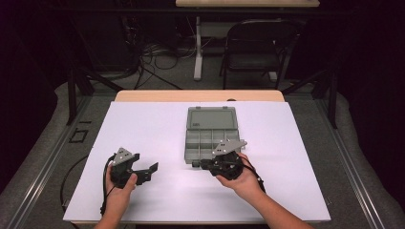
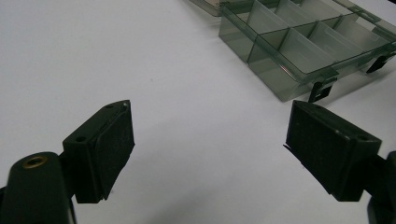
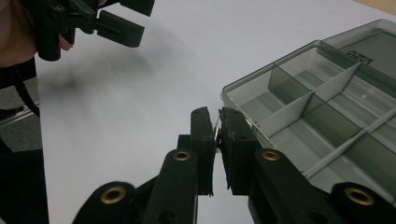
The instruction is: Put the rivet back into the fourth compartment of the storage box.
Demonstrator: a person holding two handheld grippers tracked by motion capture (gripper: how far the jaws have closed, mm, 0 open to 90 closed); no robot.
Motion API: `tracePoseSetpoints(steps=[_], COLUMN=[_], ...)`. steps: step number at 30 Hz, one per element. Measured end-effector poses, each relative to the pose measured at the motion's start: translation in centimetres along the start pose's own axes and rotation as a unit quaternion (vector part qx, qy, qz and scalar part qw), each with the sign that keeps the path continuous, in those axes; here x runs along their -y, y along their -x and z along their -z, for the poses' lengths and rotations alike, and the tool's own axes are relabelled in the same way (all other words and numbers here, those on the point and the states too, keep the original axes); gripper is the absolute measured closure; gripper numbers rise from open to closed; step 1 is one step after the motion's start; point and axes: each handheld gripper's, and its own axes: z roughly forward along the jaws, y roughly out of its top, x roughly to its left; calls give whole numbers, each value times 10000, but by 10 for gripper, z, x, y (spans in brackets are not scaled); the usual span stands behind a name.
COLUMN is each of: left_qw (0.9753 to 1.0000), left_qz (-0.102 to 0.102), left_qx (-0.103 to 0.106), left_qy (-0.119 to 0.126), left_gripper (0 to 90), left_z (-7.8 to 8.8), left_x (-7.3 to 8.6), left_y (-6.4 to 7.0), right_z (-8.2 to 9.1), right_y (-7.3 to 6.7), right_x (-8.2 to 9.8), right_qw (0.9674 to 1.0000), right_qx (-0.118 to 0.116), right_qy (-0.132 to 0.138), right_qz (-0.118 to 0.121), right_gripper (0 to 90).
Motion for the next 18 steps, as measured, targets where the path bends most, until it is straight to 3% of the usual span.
tracePoseSetpoints(steps=[18], left_qw=[10000], left_qz=[-65], left_qx=[10], left_qy=[14], left_gripper=[153], left_z=[0], left_x=[-2], left_y=[2], right_z=[27], right_y=[23], right_x=[-15], right_qw=[9990], right_qx=[342], right_qy=[206], right_qz=[-179], right_gripper=[840])
